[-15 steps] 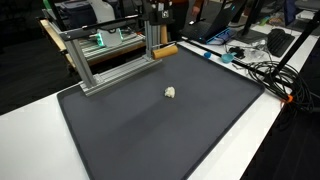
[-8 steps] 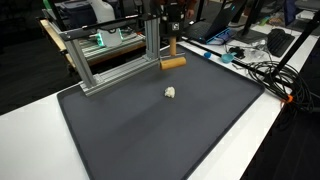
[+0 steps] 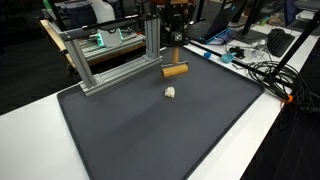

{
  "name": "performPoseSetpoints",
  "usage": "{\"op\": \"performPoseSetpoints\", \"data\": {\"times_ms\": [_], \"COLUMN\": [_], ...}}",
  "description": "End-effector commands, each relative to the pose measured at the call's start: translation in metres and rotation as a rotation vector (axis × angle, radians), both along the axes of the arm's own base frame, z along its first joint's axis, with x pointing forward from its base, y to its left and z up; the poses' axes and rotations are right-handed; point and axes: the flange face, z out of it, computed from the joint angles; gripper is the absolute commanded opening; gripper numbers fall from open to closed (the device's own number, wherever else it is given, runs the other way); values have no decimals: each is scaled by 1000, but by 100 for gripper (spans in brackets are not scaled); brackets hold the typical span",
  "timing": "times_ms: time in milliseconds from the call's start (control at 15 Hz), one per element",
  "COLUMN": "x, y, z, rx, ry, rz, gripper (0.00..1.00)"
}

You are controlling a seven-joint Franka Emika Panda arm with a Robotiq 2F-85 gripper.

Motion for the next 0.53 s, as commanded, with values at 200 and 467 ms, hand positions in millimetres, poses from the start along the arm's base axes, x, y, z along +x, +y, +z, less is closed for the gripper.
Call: {"op": "performPoseSetpoints", "data": {"times_ms": [200, 467], "x": [16, 22], "y": [-21, -30], "z": [-35, -33], "rx": [27, 68], "ry": [42, 37], "rz": [-32, -40], "gripper": [21, 21]}}
